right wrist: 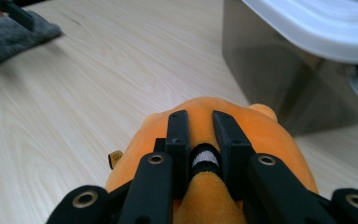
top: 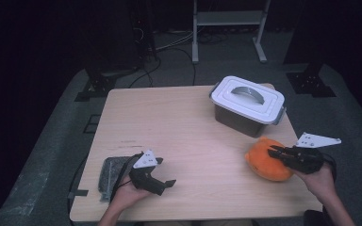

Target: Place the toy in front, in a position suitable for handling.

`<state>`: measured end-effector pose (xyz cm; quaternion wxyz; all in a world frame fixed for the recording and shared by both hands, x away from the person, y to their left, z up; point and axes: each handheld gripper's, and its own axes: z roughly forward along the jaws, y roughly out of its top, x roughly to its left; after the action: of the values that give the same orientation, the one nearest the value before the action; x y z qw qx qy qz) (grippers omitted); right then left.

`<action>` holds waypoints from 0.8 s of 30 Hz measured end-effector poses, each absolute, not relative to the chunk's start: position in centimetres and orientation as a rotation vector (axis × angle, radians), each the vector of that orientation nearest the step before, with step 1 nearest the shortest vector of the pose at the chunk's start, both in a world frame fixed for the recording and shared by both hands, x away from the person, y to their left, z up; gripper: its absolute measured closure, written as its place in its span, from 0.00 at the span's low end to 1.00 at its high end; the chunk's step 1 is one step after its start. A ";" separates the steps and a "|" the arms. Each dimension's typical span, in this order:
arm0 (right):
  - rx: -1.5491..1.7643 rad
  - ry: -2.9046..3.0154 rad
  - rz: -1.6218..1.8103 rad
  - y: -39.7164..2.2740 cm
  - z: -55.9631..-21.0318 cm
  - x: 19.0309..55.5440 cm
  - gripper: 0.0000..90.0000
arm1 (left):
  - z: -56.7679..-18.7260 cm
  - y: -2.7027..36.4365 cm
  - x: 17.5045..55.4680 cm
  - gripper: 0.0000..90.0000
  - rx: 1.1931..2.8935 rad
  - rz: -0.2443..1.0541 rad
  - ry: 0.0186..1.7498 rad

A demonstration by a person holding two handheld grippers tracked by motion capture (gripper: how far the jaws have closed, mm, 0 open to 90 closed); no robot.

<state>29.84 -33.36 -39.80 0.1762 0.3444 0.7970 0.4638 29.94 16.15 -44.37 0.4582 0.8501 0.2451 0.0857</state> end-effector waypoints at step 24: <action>0.473 2.476 1.553 -19.5 -35.5 30.4 0.84 | -43.0 19.8 30.6 0.07 2.011 0.235 0.671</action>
<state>30.44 -19.52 -35.52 0.0901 0.1591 0.8328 0.5224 30.58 19.78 -42.96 0.4831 0.8255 0.2753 0.0963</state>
